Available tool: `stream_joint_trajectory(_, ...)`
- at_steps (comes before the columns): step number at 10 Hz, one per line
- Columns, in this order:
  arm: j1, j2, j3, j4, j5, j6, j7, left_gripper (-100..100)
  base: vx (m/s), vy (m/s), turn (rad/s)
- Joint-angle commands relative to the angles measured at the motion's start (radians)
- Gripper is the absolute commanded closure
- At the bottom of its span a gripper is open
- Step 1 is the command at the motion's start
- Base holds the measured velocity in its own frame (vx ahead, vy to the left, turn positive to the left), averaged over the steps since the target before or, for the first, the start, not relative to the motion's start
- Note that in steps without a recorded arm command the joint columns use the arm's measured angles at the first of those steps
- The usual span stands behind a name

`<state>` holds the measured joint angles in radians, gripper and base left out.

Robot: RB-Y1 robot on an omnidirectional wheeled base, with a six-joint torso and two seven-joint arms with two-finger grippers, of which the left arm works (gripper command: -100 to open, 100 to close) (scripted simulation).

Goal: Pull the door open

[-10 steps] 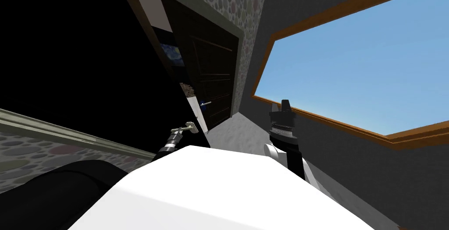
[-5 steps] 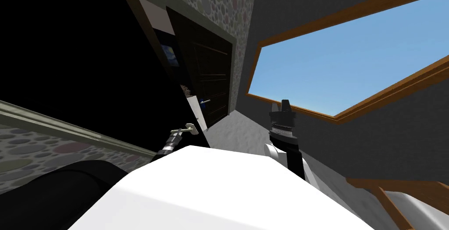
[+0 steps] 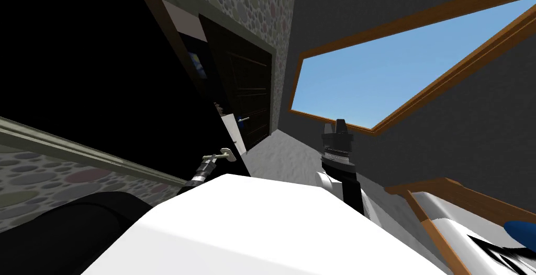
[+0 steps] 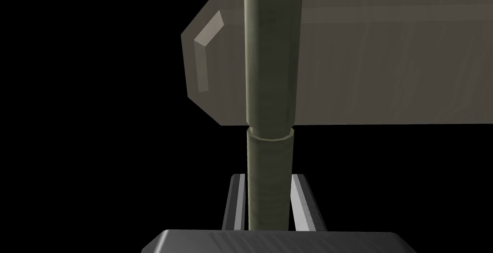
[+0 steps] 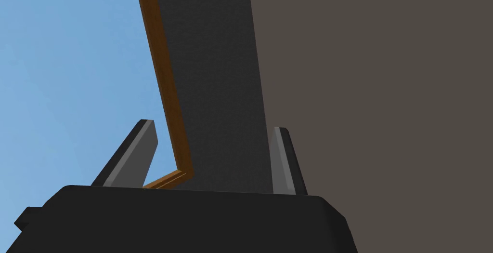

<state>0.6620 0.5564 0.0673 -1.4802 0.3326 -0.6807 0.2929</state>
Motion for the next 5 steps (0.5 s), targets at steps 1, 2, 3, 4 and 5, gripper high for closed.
stream_joint_trajectory(1, 0.005, 0.009, -0.020, 0.008, -0.006, -0.024, 0.011, 100, -0.204, 0.044, -0.119)
stream_joint_trajectory(2, 0.008, 0.017, -0.025, 0.013, -0.008, -0.034, 0.018, 100, -0.217, 0.023, -0.140)
stream_joint_trajectory(3, 0.011, 0.027, -0.032, 0.018, -0.009, -0.049, 0.026, 100, -0.255, 0.027, -0.170)
stream_joint_trajectory(4, 0.013, 0.033, -0.036, 0.021, -0.010, -0.057, 0.031, 100, -0.240, 0.049, -0.136)
stream_joint_trajectory(5, 0.016, 0.040, -0.041, 0.025, -0.011, -0.068, 0.037, 100, -0.223, 0.038, -0.121)
